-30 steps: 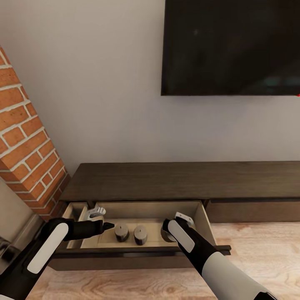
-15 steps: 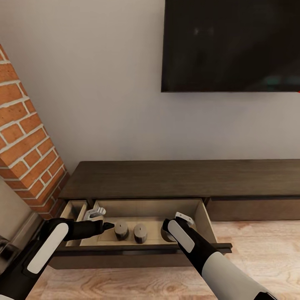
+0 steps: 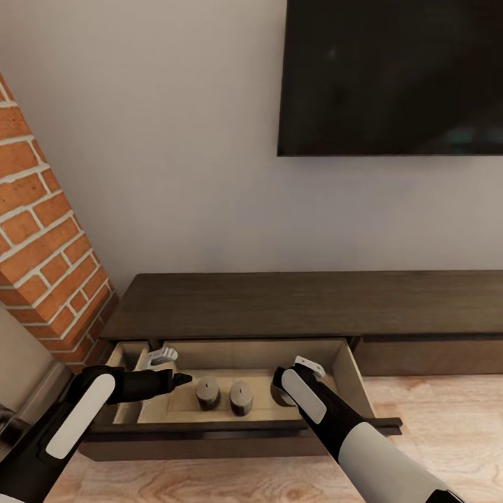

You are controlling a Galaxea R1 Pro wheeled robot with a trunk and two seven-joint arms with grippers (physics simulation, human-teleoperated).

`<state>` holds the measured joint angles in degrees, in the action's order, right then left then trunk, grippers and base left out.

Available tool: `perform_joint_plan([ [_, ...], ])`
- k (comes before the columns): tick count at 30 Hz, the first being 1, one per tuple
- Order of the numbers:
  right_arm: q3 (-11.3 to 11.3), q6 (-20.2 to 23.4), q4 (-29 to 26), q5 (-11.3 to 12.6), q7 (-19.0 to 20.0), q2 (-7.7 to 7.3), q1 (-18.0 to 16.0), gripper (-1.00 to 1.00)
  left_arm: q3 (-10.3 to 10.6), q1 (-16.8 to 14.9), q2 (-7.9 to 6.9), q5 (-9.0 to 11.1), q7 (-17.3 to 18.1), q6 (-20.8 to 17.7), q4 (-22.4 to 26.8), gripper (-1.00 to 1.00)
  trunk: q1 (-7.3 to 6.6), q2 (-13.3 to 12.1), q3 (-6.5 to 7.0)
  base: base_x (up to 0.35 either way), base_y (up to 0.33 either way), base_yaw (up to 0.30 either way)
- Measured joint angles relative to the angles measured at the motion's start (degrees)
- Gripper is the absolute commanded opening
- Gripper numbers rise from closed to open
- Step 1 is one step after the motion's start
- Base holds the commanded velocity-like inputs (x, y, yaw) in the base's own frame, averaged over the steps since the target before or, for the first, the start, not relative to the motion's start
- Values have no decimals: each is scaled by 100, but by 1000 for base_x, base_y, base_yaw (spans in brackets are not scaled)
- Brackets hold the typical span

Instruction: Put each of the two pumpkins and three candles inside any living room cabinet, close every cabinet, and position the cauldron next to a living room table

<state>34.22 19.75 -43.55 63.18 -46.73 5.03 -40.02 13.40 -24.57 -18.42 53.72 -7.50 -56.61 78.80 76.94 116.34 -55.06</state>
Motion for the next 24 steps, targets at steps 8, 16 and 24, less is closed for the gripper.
perform_joint_plan([
  [8,7,16,3,2,-414,-9,0,-100,3,0,18,0,0,1,-1,100,2,0,0,30,21,0],
  [16,5,15,7,12,-671,-8,0,-100,3,0,19,-1,1,1,-1,100,2,0,0,1,0,0],
  [24,-4,2,17,11,-699,-9,0,-100,3,0,19,0,1,1,-1,100,1,0,0,46,0,0],
])
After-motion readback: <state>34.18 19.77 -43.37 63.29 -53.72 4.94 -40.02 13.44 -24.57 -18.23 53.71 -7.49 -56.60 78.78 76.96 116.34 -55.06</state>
